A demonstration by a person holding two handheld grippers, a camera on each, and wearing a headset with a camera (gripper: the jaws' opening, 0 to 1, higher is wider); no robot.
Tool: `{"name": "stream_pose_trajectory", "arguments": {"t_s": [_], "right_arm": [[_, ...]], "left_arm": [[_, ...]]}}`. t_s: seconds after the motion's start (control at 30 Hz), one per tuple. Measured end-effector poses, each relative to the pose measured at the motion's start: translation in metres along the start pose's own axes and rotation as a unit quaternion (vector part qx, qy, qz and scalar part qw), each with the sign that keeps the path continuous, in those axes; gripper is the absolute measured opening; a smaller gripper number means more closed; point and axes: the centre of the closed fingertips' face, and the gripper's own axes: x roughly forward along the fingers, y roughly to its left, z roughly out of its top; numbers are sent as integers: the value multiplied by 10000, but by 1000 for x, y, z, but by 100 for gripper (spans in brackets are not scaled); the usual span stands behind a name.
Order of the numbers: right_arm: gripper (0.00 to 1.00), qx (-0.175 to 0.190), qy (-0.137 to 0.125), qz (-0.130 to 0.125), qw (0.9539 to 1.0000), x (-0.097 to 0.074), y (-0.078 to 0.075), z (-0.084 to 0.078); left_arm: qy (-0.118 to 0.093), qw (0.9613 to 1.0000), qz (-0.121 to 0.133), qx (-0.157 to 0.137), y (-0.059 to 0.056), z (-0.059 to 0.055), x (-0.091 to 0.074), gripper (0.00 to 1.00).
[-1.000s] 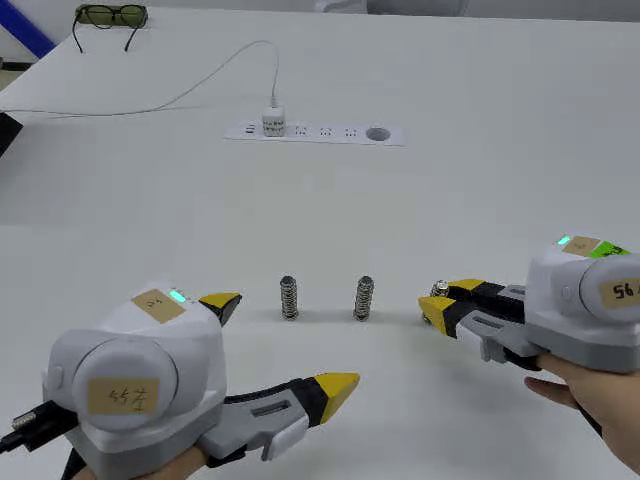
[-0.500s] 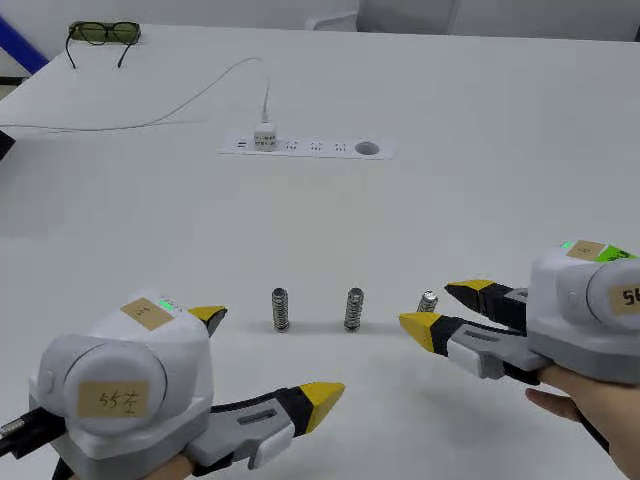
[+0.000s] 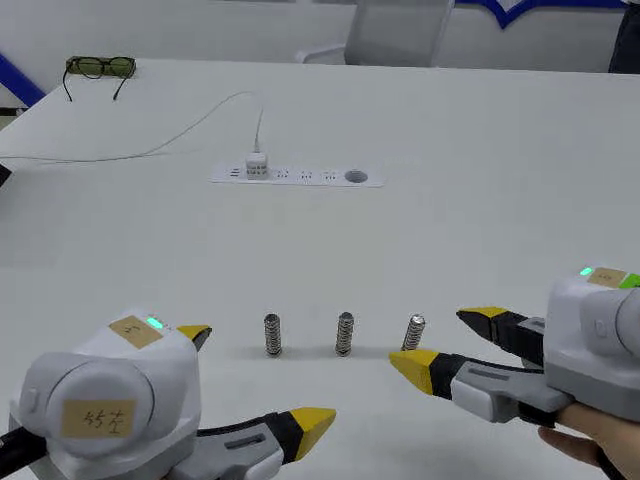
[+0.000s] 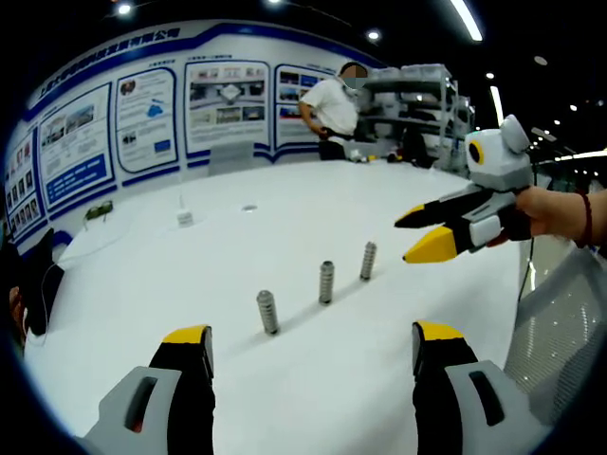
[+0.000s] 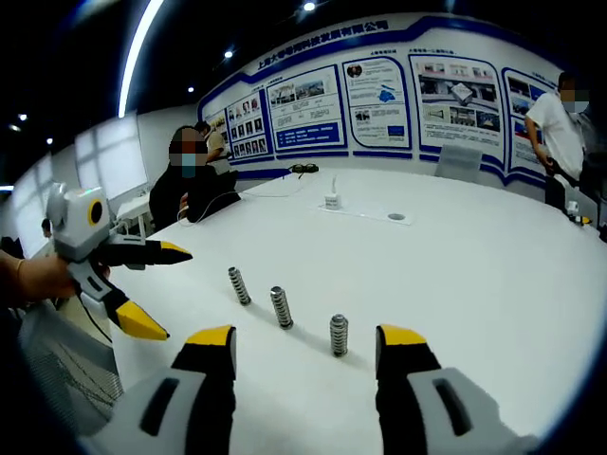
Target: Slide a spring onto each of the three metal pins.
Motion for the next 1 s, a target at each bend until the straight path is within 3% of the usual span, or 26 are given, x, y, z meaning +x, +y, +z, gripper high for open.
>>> {"name": "stream_pose_trajectory", "arguments": {"t_s": [0.27,1.0], "right_arm": [[68,41,-25,69,10000,-14,12,3],[76,-31,29,98,9999,-32,23,-4]], "left_arm": [[9,10000,44,-21,2,3,-10,91],[51,9999,72,-51,2,1,-25,98]]}}
